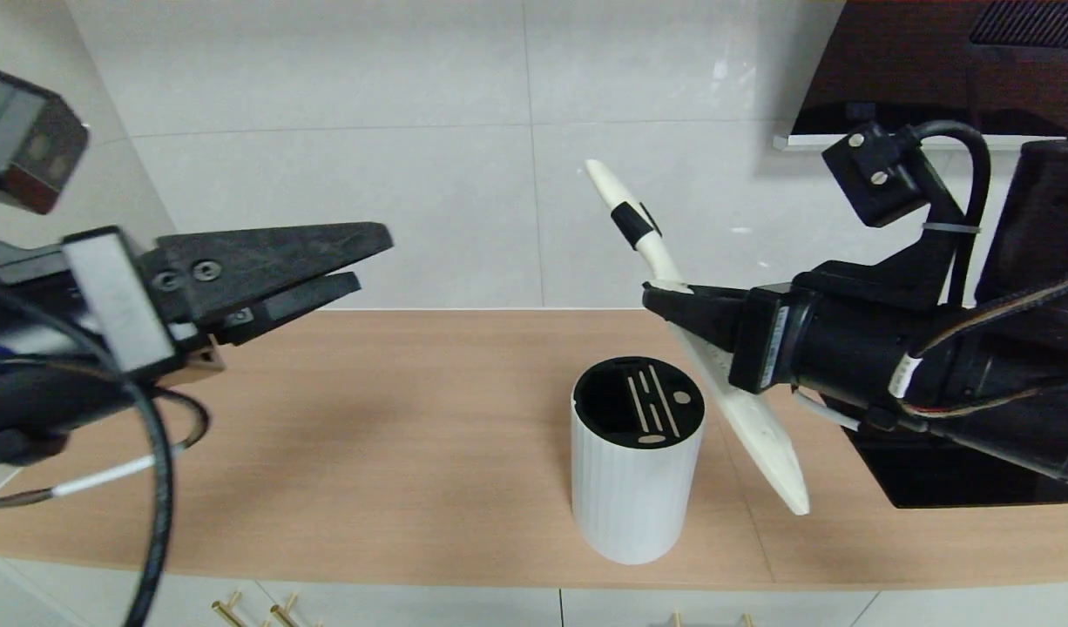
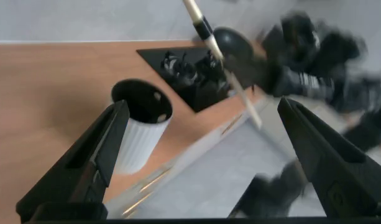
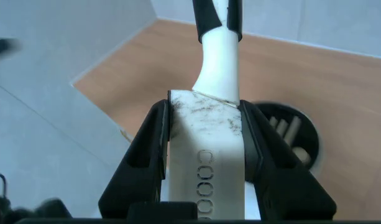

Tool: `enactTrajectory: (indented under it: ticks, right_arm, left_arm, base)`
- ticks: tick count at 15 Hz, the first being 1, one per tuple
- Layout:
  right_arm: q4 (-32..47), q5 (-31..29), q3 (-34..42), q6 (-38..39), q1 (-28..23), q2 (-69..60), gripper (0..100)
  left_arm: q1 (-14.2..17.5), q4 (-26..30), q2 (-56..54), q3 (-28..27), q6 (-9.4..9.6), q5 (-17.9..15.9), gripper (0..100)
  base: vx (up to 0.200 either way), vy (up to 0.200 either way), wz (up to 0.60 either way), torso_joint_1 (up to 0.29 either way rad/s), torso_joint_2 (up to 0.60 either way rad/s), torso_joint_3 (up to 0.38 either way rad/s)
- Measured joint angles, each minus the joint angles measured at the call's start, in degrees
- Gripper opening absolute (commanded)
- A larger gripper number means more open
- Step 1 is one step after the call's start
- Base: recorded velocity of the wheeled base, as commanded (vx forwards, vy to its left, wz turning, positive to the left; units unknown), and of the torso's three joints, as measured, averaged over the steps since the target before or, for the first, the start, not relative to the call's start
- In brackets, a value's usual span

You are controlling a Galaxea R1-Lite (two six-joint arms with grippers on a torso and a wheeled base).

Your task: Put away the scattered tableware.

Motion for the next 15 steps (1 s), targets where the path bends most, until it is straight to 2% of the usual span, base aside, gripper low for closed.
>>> enactTrajectory:
  ticks: [1, 2, 4, 7, 13, 15]
  right_arm:
    - [-1.39, -2.82, 0.02, 0.12, 0.96, 1.49, 0]
    - [-1.63, -4.71, 0.02, 0.15, 2.01, 2.62, 0]
    - [-1.96, -6.95, -0.41, 0.15, 3.66, 4.38, 0]
    - [-2.05, -7.31, -0.77, 0.2, 5.16, 6.28, 0]
    - [-2.51, -7.56, -0.48, 1.1, 9.42, 7.5, 0]
    - [-3.8, -7.61, -0.22, 1.0, 9.97, 7.61, 0]
  left_arm:
    - [-1.85, -4.63, 3.43, 0.6, -2.22, 3.5, 100]
    - [-3.41, -8.0, 6.31, 1.01, -3.16, 6.75, 100]
    - [-5.85, -13.63, 11.65, 1.38, -3.78, 11.35, 100]
    - [-9.46, -22.86, 17.98, 1.38, -3.78, 13.21, 100]
    - [-11.96, -24.83, 24.23, -0.5, -2.74, 18.63, 100]
    - [-12.08, -24.91, 25.36, -1.02, -2.74, 19.1, 100]
  base:
    - [0.0, 0.0, 0.0, 0.0, 0.0, 0.0]
    - [0.0, 0.0, 0.0, 0.0, 0.0, 0.0]
    - [0.0, 0.0, 0.0, 0.0, 0.0, 0.0]
    - [0.0, 0.0, 0.0, 0.0, 0.0, 0.0]
    - [0.0, 0.0, 0.0, 0.0, 0.0, 0.0]
    - [0.0, 0.0, 0.0, 0.0, 0.0, 0.0]
